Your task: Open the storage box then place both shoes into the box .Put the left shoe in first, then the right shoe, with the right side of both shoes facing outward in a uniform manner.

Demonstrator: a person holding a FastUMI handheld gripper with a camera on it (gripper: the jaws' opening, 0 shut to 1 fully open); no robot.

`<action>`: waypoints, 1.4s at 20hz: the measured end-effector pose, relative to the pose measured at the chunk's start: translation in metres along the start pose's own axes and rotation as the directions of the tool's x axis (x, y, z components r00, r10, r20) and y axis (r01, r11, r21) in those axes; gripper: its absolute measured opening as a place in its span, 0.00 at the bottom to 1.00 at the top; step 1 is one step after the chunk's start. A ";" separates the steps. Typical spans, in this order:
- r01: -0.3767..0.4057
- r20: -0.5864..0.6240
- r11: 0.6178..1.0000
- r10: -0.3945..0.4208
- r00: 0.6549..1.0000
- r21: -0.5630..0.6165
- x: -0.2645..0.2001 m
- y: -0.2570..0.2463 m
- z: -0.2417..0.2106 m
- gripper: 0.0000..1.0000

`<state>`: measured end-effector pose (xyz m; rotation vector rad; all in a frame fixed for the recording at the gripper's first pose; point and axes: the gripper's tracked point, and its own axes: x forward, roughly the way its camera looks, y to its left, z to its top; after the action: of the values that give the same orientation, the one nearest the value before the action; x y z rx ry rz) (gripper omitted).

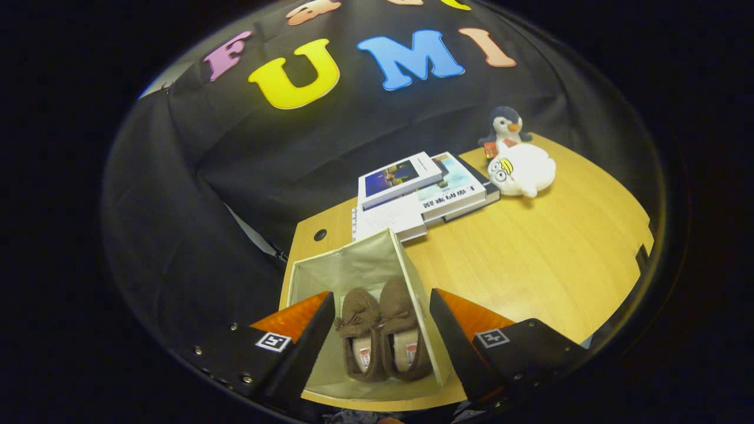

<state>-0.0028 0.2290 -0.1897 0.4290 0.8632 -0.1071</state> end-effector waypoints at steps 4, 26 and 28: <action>-0.009 0.079 0.996 0.016 0.997 -0.090 -0.025 -0.008 0.021 0.98; 0.154 0.496 0.939 0.021 0.868 -0.309 -0.162 -0.177 0.142 0.98; 0.172 0.529 0.938 0.015 0.848 -0.302 -0.172 -0.192 0.149 0.97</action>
<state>-0.0588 -0.0198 -0.0360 0.0237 0.3398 -0.1412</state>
